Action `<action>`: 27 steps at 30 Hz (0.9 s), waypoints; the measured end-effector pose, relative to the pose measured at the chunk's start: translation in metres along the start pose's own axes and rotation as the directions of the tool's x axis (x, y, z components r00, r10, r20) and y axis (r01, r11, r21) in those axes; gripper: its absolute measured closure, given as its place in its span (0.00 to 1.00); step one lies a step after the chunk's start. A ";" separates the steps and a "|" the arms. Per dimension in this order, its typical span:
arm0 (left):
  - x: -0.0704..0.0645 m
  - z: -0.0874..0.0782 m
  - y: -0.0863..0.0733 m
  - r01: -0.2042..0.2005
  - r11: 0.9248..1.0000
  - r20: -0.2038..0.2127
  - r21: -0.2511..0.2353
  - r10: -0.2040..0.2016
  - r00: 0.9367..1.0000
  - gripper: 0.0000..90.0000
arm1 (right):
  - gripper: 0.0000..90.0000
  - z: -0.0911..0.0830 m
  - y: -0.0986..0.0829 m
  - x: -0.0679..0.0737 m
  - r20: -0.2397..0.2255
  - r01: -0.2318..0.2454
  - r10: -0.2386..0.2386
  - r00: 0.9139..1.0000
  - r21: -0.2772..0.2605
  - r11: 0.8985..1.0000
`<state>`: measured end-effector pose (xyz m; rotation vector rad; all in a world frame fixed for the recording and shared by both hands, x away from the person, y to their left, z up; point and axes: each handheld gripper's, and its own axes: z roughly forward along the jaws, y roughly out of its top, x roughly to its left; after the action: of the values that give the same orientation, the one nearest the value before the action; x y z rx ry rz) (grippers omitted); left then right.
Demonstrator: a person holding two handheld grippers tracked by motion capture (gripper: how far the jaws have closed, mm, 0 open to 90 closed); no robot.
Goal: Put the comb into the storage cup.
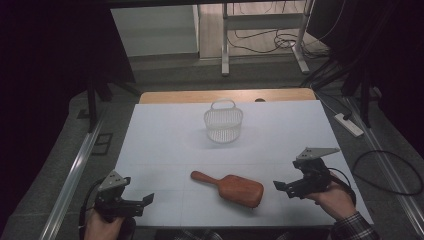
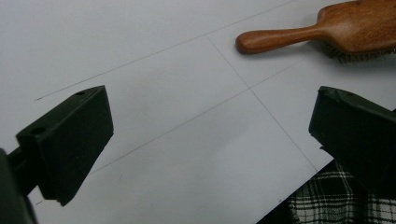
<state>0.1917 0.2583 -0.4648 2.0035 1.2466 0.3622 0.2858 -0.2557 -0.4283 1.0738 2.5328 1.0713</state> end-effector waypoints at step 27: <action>0.000 0.000 0.000 -0.003 1.000 0.004 0.001 0.003 1.000 0.01 | 0.00 0.041 0.035 0.026 -0.069 0.107 -0.103 0.992 0.061 0.992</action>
<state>0.1919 0.2583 -0.4647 2.0059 1.2418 0.3595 0.3037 -0.1991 -0.4315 0.9228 2.6601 1.0201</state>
